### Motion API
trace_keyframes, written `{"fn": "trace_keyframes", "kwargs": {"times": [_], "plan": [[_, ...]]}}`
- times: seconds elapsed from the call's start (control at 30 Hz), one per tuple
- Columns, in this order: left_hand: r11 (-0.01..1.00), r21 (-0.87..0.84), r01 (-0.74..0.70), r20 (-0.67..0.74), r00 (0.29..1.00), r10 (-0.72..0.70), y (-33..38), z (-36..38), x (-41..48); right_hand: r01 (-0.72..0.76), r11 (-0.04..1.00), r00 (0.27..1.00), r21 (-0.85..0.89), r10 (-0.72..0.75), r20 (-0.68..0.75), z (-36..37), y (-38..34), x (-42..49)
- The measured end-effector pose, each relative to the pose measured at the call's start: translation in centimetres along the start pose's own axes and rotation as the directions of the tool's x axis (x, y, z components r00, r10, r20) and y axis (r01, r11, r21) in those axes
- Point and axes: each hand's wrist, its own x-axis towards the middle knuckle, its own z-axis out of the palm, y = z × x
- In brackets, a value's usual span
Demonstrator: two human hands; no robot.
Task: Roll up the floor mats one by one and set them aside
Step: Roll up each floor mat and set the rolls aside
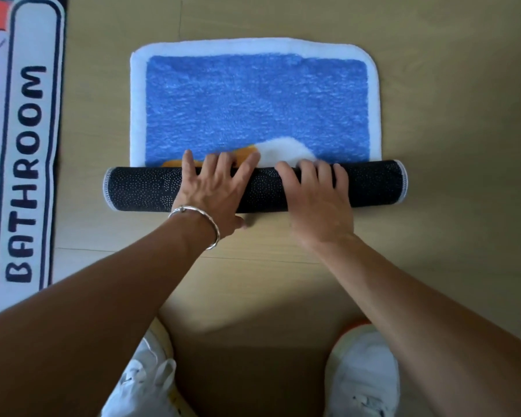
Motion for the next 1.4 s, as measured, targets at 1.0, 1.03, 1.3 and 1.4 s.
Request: {"fn": "trace_keyframes", "kwargs": {"times": [1.0,1.03,1.3,1.4], "plan": [[0.966,-0.223,-0.131,0.149,0.975,0.166,0.9,1.7,-4.9,0.048,0.990,0.999,0.134,-0.046,-0.018,2.9,-2.8,-9.7],[0.974,-0.176,-0.145,0.083,0.983,0.161,0.8,1.8,-5.3,0.048,0.990,0.999,0.132,-0.046,-0.015,2.9,-2.7,-9.2],[0.997,0.019,-0.070,-0.236,0.969,0.073,1.6,3.3,-6.9,0.119,0.978,0.963,0.169,-0.155,0.220,0.3,-0.3,-2.3],[0.998,0.036,-0.059,-0.046,0.997,0.061,1.1,2.0,-5.0,0.133,0.983,0.984,0.128,-0.146,0.102,0.3,-0.3,-2.6]]}}
